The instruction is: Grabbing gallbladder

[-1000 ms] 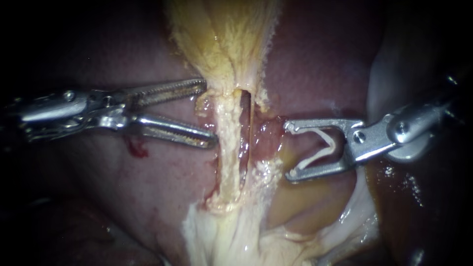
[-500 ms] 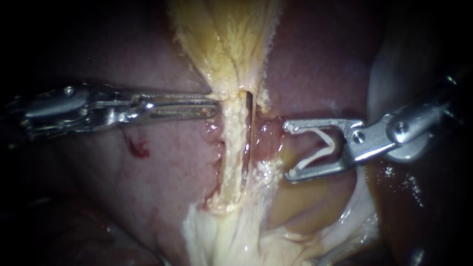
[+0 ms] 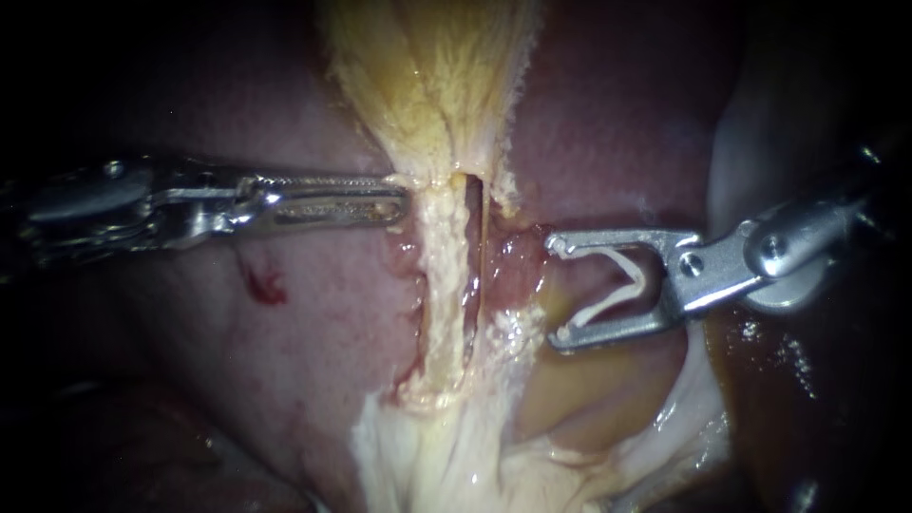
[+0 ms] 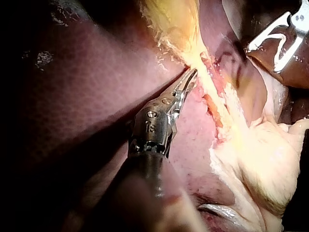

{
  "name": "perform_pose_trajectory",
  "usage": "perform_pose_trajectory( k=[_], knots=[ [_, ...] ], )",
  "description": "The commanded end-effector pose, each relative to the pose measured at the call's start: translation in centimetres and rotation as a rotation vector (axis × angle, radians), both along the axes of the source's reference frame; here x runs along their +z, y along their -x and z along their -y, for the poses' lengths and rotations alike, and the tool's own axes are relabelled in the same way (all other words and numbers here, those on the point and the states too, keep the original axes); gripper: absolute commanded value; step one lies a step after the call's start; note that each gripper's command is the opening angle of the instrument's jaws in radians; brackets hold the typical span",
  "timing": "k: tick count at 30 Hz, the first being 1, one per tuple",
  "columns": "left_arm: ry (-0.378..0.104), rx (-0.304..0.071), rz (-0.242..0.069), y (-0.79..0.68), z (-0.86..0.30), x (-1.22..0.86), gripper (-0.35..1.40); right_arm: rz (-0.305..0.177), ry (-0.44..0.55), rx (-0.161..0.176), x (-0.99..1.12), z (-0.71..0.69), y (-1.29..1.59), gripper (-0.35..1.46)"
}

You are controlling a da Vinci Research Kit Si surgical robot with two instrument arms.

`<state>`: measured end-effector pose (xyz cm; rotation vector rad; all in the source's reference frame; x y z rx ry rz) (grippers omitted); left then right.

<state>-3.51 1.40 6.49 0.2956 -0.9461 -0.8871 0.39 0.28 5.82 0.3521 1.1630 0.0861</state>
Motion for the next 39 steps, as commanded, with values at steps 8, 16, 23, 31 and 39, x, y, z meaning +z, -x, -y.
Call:
perform_pose_trajectory(
  k=[8,16,23,31,39],
  knots=[
    [-0.015,-0.016,-0.006,-0.25,-0.17,-0.39,-0.35,0.000,0.000,0.000,0.00,0.00,0.00,0.50],
    [-0.025,-0.049,-0.003,-0.47,-0.26,-0.54,-0.35,0.000,0.000,0.000,0.00,0.00,0.00,0.49],
    [-0.013,-0.056,0.001,-0.48,-0.28,-0.69,-0.35,-0.002,-0.001,-0.002,0.00,0.00,0.00,0.49],
    [-0.012,-0.067,-0.006,-0.47,-0.27,-0.70,-0.35,-0.001,-0.001,-0.002,0.00,0.00,0.00,0.49],
    [-0.013,-0.071,-0.008,-0.47,-0.27,-0.69,-0.35,-0.001,-0.001,-0.002,0.00,0.00,-0.01,0.49]
  ],
)
